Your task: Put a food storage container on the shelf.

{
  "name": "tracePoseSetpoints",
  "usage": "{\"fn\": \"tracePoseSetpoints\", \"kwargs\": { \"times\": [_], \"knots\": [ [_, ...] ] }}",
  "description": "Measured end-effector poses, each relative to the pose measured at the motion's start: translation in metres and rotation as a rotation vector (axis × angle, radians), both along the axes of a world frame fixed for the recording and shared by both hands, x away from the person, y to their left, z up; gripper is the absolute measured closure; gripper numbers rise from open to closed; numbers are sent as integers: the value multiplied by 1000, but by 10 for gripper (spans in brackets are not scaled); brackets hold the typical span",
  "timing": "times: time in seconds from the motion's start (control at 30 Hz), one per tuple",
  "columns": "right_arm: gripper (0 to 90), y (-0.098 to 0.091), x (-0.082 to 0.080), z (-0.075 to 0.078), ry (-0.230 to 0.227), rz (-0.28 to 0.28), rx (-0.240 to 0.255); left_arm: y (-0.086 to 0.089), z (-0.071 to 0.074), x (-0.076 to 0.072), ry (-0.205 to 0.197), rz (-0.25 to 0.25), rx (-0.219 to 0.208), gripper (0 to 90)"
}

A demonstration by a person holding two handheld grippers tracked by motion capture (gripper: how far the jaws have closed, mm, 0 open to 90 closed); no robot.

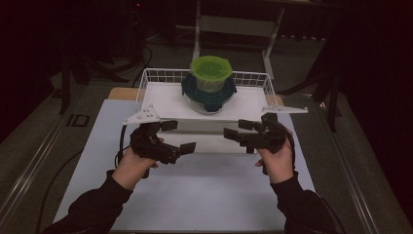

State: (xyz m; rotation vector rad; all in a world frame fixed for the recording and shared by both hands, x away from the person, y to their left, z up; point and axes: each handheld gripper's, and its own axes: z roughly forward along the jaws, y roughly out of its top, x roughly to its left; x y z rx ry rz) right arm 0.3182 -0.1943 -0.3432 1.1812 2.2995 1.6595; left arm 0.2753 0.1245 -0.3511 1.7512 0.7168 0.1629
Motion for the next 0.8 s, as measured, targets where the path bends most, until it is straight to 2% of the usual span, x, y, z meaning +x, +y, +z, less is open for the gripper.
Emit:
{"fn": "tracePoseSetpoints", "kwargs": {
  "times": [0.2,0.27,0.3,0.37,0.43,0.6,0.67,0.73,0.8],
  "knots": [
    [188,-1,-9,-28,13,20,-4,-4,-17,-14,-11,-27,38,0],
    [188,-1,-11,-32,17,20,-6,-4,-17,-14,-11,-27,38,0],
    [188,-1,-14,-41,11,24,-7,-7,-28,-20,-9,-43,48,0],
    [188,-2,-17,-49,14,23,-13,-8,-37,-24,-4,-56,64,0],
    [188,-2,-19,-52,17,23,-15,-9,-41,-25,1,-64,66,0],
    [187,-5,-29,-69,13,31,-36,-12,-63,-35,18,-84,77,0],
    [187,-7,-34,-74,8,23,-42,-12,-71,-39,13,-85,82,0],
    [187,-9,-37,-80,13,24,-32,-13,-80,-43,24,-91,110,0],
    [187,-11,-40,-86,24,24,-33,-13,-88,-45,38,-97,114,0]
  ]
}}
